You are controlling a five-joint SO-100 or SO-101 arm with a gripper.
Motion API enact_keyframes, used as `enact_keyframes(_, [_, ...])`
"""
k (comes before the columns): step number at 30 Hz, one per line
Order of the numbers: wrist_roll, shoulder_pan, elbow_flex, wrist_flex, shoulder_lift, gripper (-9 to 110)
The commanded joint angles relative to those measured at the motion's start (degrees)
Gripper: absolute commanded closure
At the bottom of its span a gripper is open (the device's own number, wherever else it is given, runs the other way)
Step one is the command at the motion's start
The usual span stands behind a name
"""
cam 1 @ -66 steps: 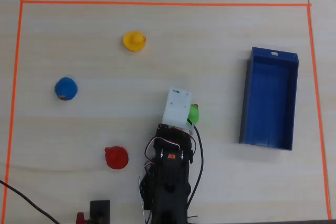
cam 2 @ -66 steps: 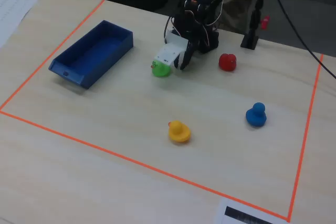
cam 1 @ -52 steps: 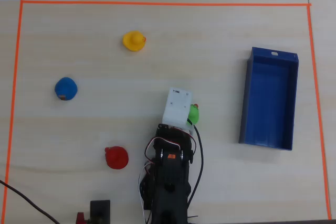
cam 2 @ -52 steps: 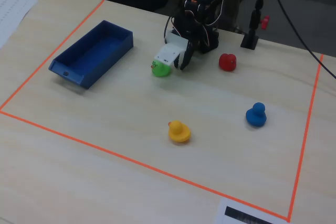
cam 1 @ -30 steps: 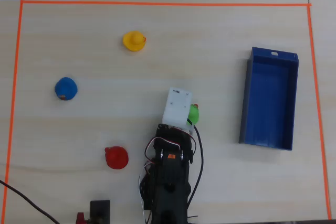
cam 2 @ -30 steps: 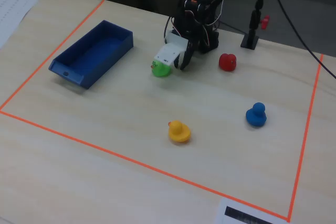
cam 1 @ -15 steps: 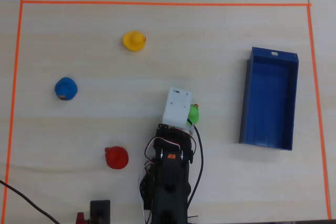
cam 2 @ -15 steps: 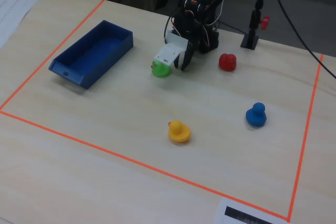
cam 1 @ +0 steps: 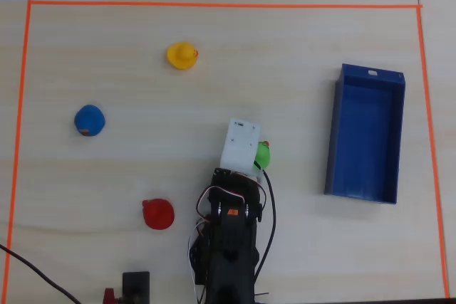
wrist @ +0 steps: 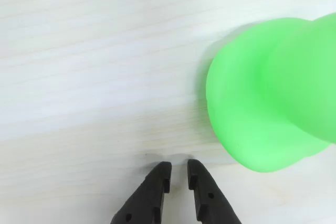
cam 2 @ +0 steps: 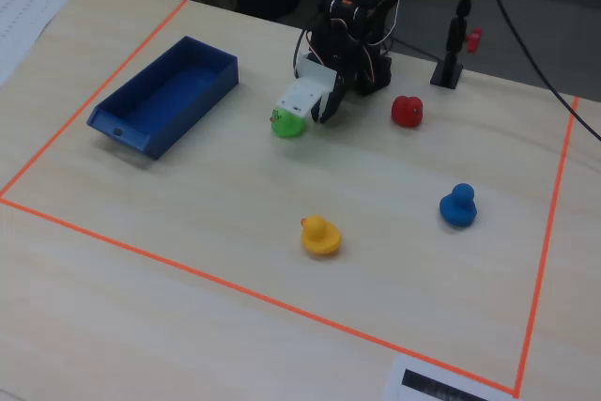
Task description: Grasp yellow duck and put it into box.
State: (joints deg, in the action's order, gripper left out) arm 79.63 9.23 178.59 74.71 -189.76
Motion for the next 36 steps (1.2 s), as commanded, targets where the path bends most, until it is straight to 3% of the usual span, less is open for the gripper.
enact_keyframes(1, [2.9, -0.7, -1.7, 0.0, 0.4, 97])
enact_keyframes(5, [2.0, -3.3, -18.0, 2.0, 10.2, 94])
enact_keyframes(15, [-10.4, -11.2, -62.5, -0.8, 51.8, 68])
enact_keyframes(27, [-19.8, -14.2, -75.0, -19.7, 85.7, 59])
enact_keyframes(36, [-22.9, -15.6, -86.0, -24.7, 101.3, 60])
